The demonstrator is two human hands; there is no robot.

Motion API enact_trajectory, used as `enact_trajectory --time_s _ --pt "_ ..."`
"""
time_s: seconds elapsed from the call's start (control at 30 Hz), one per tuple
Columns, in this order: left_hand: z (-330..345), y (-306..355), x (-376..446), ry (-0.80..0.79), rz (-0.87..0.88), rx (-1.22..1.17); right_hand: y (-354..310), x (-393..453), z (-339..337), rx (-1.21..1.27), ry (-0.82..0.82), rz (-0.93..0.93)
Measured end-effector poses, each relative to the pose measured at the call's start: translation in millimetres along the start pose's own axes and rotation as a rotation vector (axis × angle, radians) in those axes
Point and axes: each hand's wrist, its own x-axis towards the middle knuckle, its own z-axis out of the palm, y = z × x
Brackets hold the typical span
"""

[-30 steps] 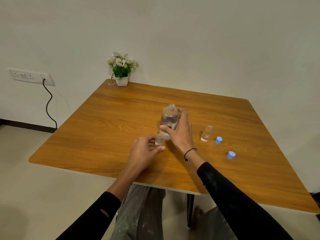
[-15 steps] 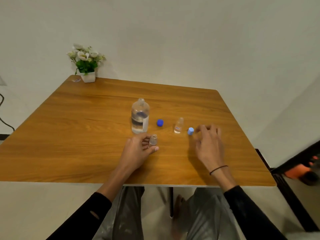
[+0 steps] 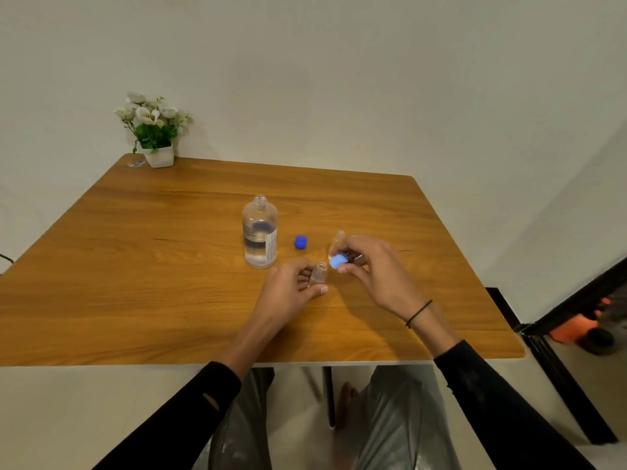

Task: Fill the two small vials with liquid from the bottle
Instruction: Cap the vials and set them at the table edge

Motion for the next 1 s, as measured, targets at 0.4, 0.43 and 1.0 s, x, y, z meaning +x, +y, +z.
enact_trajectory --time_s 0.4,0.43,1.0 --pt "2 -3 1 0.017 0.059 0.093 -29 42 4 -0.754 -0.341 -0.03" --pt "2 -5 0 0.03 0.061 0.116 -30 43 3 -0.83 -0.327 -0.024" --pt "1 2 2 0.009 -0.015 0.088 -30 38 9 -0.753 -0.371 -0.184"
